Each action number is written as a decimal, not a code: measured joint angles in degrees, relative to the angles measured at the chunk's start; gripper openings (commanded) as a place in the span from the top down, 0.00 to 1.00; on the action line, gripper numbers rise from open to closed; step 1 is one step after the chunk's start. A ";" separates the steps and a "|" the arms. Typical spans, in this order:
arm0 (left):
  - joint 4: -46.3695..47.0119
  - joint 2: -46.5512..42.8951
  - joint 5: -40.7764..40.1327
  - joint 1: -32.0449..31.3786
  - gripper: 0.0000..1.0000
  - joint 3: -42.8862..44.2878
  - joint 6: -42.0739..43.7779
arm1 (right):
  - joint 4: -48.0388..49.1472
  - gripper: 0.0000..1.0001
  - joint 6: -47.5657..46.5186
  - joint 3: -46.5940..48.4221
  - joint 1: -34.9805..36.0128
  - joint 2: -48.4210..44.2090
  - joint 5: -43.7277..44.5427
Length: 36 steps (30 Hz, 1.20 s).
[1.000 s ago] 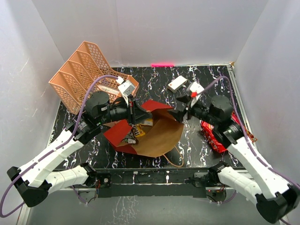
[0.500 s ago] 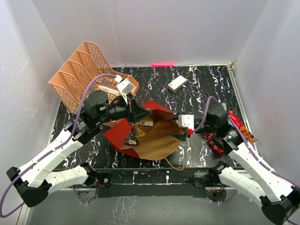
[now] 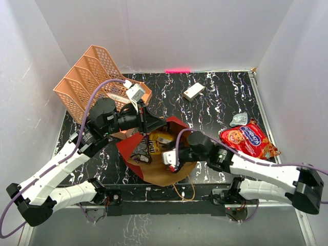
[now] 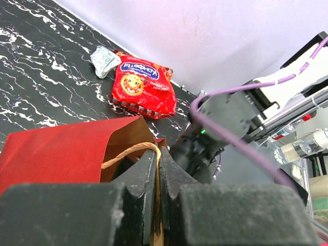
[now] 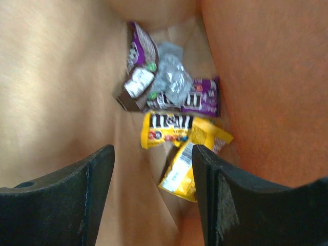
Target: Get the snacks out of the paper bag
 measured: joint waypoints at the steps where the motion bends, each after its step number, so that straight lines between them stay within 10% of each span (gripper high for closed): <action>1: -0.04 0.00 -0.02 0.00 1.00 0.04 0.02 | 1.29 0.34 -0.35 -0.46 0.50 1.42 2.05; 36: 0.35 1.01 -0.61 0.00 1.00 1.27 0.33 | 34.69 0.19 0.87 -1.46 0.66 36.76 34.07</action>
